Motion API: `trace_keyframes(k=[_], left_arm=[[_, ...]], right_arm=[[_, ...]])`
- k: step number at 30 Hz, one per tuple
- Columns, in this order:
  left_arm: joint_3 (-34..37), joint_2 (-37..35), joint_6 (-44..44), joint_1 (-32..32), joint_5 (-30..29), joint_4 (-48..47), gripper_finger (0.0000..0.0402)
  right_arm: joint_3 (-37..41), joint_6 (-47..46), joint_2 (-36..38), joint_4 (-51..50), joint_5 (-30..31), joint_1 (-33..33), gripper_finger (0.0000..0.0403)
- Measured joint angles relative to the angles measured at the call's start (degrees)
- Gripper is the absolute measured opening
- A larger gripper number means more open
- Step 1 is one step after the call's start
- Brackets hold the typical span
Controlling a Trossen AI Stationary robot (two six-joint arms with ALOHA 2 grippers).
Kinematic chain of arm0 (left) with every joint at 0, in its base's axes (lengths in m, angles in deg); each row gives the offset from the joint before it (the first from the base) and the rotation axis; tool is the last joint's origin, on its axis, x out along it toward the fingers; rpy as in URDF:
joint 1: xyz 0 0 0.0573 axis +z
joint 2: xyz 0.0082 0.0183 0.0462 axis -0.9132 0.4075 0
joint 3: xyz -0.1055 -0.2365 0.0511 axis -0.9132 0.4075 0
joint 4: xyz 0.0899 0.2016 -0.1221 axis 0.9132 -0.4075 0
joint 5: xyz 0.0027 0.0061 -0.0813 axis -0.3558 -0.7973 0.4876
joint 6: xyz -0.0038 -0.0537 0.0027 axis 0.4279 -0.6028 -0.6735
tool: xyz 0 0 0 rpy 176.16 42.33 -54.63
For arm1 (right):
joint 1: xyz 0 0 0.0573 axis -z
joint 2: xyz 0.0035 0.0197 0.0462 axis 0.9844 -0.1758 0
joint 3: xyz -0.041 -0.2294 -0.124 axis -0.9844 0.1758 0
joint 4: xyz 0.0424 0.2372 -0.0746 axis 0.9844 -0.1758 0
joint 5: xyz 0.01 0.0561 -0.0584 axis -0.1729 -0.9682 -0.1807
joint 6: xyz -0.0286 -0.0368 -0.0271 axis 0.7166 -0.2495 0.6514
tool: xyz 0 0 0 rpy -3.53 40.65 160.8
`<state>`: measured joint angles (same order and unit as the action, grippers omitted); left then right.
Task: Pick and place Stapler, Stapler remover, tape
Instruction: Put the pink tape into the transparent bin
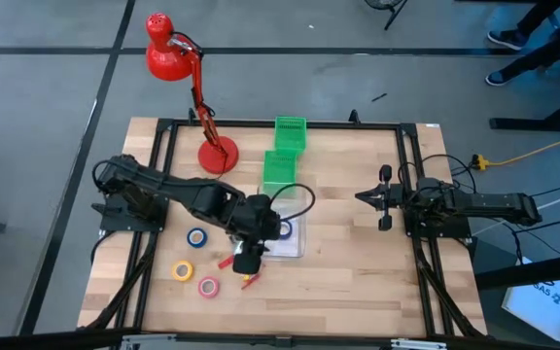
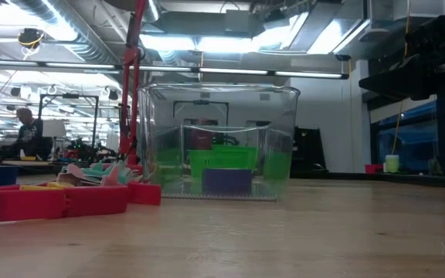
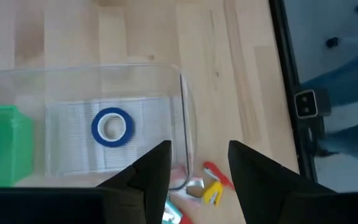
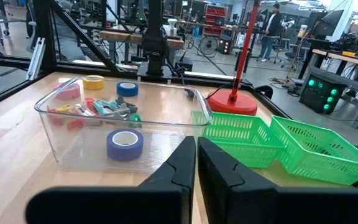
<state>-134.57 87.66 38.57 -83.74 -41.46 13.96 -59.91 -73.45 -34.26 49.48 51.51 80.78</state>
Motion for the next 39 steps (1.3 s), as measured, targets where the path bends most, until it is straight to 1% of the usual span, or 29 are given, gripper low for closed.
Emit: trace_keyframes(k=[3,7,9,13,17,23,27,30,35,39], left_arm=[[0.00,0.00,1.63,-0.62,1.89,-2.37,0.0153],[0.00,0.00,3.93,-1.43,8.16,-6.31,0.0149],[0.00,0.00,4.97,-2.29,10.25,-8.75,0.0146],[0.00,0.00,6.65,-4.88,10.88,-12.14,0.0139],[0.00,-0.28,8.14,-7.84,10.87,-13.19,0.0131],[0.00,-0.57,8.07,-13.98,9.50,-15.33,0.0120],[0.18,-0.58,7.77,-19.58,5.51,-18.28,0.0113],[1.76,-0.63,7.90,-24.01,2.39,-19.02,0.0110],[6.95,-0.61,5.46,-29.41,-0.61,-14.22,0.0110],[10.57,-0.59,3.68,-30.86,-0.89,-8.30,0.0111]], right_arm=[[0.00,0.01,0.00,0.00,0.00,-0.01,0.0021],[0.00,0.02,0.00,0.00,0.00,0.00,0.0021],[0.00,0.00,0.00,0.01,0.00,-0.01,0.0021],[0.00,0.00,0.00,0.02,0.00,0.00,0.0021],[0.00,0.01,0.00,0.00,0.00,0.00,0.0021],[0.00,-0.01,0.00,0.00,-0.02,-0.02,0.0021],[0.00,0.00,0.00,0.00,-0.02,-0.01,0.0021],[0.00,0.00,0.00,0.00,-0.02,-0.01,0.0021],[0.00,0.01,0.00,0.00,-0.02,0.00,0.0021],[0.00,-0.01,0.00,0.01,-0.02,-0.01,0.0021]])
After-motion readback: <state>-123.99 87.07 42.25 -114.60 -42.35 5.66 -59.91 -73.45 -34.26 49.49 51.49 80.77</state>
